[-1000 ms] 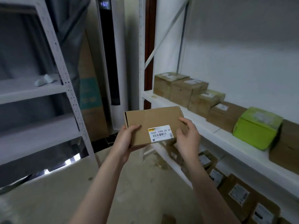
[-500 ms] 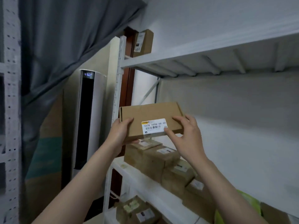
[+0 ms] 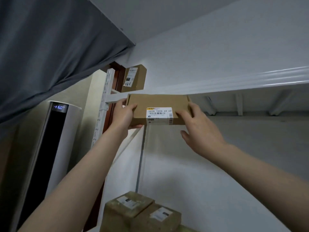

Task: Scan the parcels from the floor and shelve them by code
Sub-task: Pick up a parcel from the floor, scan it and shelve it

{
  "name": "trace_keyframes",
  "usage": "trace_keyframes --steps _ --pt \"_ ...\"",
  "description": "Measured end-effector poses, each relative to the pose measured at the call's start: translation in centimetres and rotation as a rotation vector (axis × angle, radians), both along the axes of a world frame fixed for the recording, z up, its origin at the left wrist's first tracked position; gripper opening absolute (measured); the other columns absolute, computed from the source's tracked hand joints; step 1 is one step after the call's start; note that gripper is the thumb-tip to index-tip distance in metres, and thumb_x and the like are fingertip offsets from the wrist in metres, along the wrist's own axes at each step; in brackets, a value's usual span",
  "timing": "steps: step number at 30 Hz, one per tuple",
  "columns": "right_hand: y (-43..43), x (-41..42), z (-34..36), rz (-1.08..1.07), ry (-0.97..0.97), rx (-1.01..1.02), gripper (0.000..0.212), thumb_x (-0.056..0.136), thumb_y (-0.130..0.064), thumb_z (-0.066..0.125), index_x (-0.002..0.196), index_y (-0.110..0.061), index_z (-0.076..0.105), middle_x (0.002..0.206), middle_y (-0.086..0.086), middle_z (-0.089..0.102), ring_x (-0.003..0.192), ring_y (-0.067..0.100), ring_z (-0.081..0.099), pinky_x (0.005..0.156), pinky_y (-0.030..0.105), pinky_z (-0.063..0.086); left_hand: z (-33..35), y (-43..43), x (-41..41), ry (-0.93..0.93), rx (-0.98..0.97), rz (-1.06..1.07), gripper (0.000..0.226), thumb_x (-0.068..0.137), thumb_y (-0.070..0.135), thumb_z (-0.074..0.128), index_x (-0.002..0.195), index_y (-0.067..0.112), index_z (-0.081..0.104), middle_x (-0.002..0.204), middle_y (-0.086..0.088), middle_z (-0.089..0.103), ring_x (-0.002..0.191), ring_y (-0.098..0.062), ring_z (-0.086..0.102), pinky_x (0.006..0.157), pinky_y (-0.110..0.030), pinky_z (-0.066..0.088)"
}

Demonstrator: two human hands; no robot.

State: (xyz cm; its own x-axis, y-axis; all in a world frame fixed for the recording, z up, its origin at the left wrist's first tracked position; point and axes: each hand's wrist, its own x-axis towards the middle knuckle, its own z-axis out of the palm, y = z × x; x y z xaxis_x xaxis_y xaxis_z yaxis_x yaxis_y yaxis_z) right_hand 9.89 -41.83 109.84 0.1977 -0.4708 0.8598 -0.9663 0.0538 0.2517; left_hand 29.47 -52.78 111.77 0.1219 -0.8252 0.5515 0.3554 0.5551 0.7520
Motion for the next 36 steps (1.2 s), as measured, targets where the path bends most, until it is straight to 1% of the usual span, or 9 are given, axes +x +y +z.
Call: trace_keyframes --steps 3,7,11,20,23,27,29,33,36 --pt "-4.5 2.2 3.0 -0.075 0.124 -0.151 0.062 0.085 -0.010 0.062 0.143 -0.016 0.042 0.149 0.018 0.032 0.122 0.038 0.043 0.088 0.043 0.048 3.1 -4.6 2.0 0.054 -0.038 -0.019 0.042 0.105 0.023 0.048 0.146 0.028 0.040 0.126 -0.005 0.054 0.089 -0.024 0.063 0.040 -0.027 0.053" --pt "-11.3 4.5 7.5 -0.135 0.255 -0.299 0.049 0.071 -0.001 0.067 0.120 -0.005 0.062 0.131 0.026 0.053 0.114 0.044 0.051 0.077 0.044 0.052 6.6 -10.1 4.2 0.108 -0.124 -0.061 0.044 0.108 0.021 0.041 0.150 0.031 0.032 0.125 -0.003 0.046 0.087 -0.023 0.059 0.043 -0.032 0.057" --pt "-16.3 6.7 11.4 -0.205 0.301 -0.384 0.038 0.066 0.001 0.069 0.103 -0.003 0.065 0.116 0.026 0.060 0.105 0.044 0.056 0.067 0.042 0.052 8.7 -13.3 4.4 0.134 -0.141 -0.154 0.049 0.109 0.013 0.032 0.153 0.033 0.023 0.125 -0.006 0.044 0.083 -0.022 0.059 0.054 -0.037 0.061" --pt "-23.6 9.7 15.7 -0.382 0.295 -0.433 0.036 0.088 -0.012 0.058 0.124 -0.014 0.055 0.121 0.010 0.054 0.110 0.032 0.049 0.074 0.035 0.033 12.7 -19.0 3.9 0.265 -0.087 -0.312 0.069 0.105 0.014 0.034 0.157 0.045 0.000 0.151 -0.013 0.036 0.102 -0.033 0.066 0.063 -0.051 0.063" --pt "-25.2 9.8 16.2 -0.388 0.261 -0.415 0.033 0.092 -0.018 0.057 0.125 -0.015 0.054 0.120 0.010 0.057 0.109 0.032 0.051 0.071 0.035 0.034 13.2 -20.3 3.6 0.159 -0.086 -0.336 0.079 0.103 0.016 0.045 0.158 0.042 -0.005 0.156 -0.014 0.027 0.117 -0.034 0.058 0.084 -0.055 0.059" --pt "-26.6 9.3 16.6 -0.371 0.200 -0.369 0.037 0.092 -0.030 0.060 0.125 -0.015 0.051 0.113 0.009 0.059 0.101 0.032 0.056 0.067 0.035 0.036 13.6 -21.7 3.5 -0.101 -0.162 -0.273 0.101 0.082 0.058 0.063 0.159 0.036 0.002 0.153 -0.012 0.038 0.128 -0.036 0.051 0.090 -0.053 0.057" --pt "-26.9 8.7 17.0 -0.378 0.181 -0.392 0.033 0.094 -0.030 0.057 0.123 -0.014 0.052 0.109 0.011 0.061 0.097 0.034 0.059 0.067 0.036 0.037 13.3 -21.9 3.3 -0.298 -0.258 -0.163 0.110 0.078 0.069 0.063 0.160 0.033 -0.001 0.158 -0.006 0.033 0.133 -0.034 0.047 0.091 -0.050 0.057" --pt "-26.8 7.1 17.8 -0.341 0.006 -0.381 0.036 0.101 -0.038 0.044 0.126 -0.015 0.055 0.115 0.013 0.061 0.106 0.038 0.058 0.077 0.040 0.044 12.9 -23.7 3.1 -0.535 -0.533 0.127 0.101 0.086 0.062 0.063 0.161 0.028 0.005 0.157 -0.004 0.035 0.135 -0.030 0.044 0.094 -0.045 0.055" --pt "-26.7 6.5 18.0 -0.296 -0.072 -0.369 0.038 0.102 -0.038 0.043 0.131 -0.016 0.054 0.119 0.013 0.060 0.109 0.036 0.057 0.078 0.039 0.043 12.7 -24.6 2.5 -0.619 -0.702 0.290 0.066 0.093 0.052 0.060 0.148 0.024 0.039 0.140 -0.008 0.049 0.127 -0.031 0.049 0.100 -0.042 0.046"
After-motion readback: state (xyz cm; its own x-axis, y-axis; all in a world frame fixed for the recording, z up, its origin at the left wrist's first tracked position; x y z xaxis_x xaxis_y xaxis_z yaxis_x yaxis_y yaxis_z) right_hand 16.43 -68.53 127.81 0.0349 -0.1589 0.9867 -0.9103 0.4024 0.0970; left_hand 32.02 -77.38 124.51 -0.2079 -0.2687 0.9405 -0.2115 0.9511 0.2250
